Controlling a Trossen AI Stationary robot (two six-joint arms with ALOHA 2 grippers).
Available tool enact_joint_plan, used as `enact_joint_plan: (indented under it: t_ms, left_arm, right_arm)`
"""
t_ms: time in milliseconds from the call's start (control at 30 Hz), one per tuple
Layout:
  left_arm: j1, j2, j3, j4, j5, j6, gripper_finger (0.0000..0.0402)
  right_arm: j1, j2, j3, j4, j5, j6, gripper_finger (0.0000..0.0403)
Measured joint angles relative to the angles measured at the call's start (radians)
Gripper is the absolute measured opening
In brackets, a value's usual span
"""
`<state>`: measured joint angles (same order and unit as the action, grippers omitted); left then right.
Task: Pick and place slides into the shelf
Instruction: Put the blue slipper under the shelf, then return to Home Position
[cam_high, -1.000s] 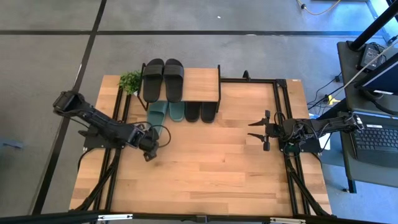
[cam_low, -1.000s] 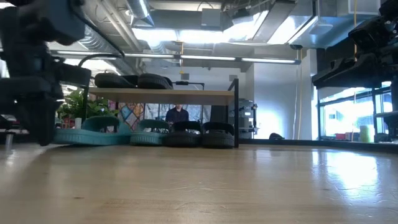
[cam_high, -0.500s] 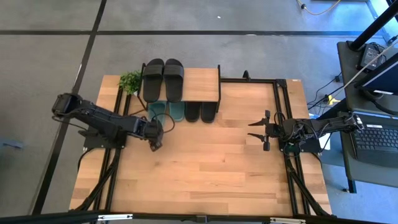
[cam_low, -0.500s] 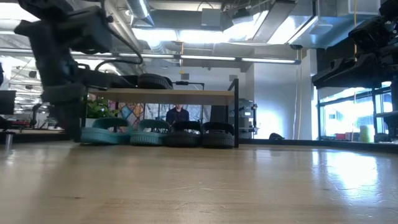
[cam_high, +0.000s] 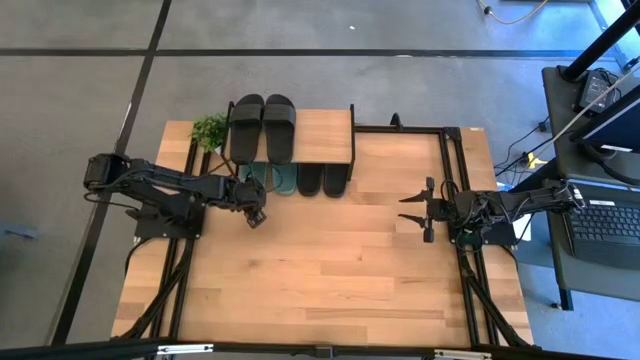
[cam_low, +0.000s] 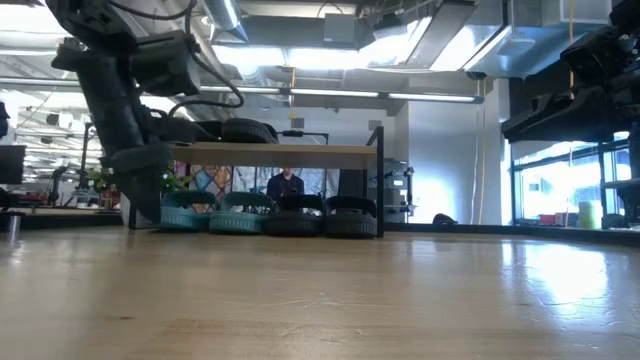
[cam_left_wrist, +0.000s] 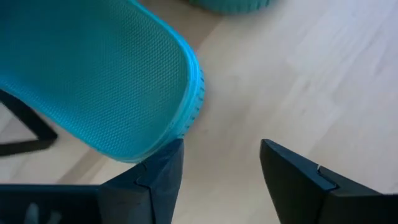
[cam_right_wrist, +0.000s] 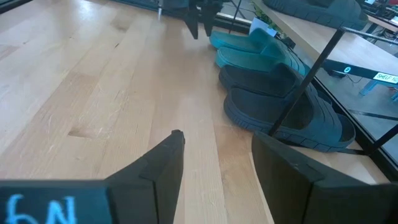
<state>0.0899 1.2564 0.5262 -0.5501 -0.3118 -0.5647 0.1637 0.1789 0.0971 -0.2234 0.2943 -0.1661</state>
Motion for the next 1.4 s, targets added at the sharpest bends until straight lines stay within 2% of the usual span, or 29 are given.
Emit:
enact_joint_plan:
  t_ms: [200,300,533,633,800,900,1000,1167,1400]
  left_arm:
    - [0.041,0.000,0.000,0.046,0.015,0.051,0.0204]
    - [0.043,0.000,0.000,0.044,0.075,0.051,0.0204]
    - [0.001,-0.023,0.000,0.047,0.470,0.051,0.0204]
    - [-0.038,-0.071,0.000,0.111,0.548,0.060,0.0204]
    - [-0.098,-0.224,0.000,0.368,0.485,0.254,0.0204]
    - [-0.095,-0.325,0.000,0.466,0.423,0.378,0.0204]
    - [-0.067,-0.415,0.000,0.474,0.391,0.419,0.0204]
    - [-0.031,-0.556,0.000,0.463,0.374,0.504,0.0204]
    - [0.002,-0.779,-0.088,0.442,0.320,0.498,0.0204]
  right_arm:
    - [0.000,0.000,0.000,0.000,0.000,-0.003,0.0188]
    - [0.000,0.000,0.000,0.000,0.000,-0.003,0.0188]
    - [0.000,0.000,0.000,0.002,0.000,-0.003,0.0188]
    - [0.000,0.000,0.000,0.041,0.000,0.008,0.0188]
    - [0.000,0.000,0.002,0.191,0.000,0.014,0.0188]
    - [0.000,0.001,0.040,0.191,0.000,0.000,0.0188]
    - [-0.002,0.002,0.097,0.150,0.000,0.003,0.0188]
    - [-0.045,0.002,0.220,-0.085,0.031,0.001,0.0188]
    - [-0.124,0.001,0.221,-0.058,0.052,0.039,0.0188]
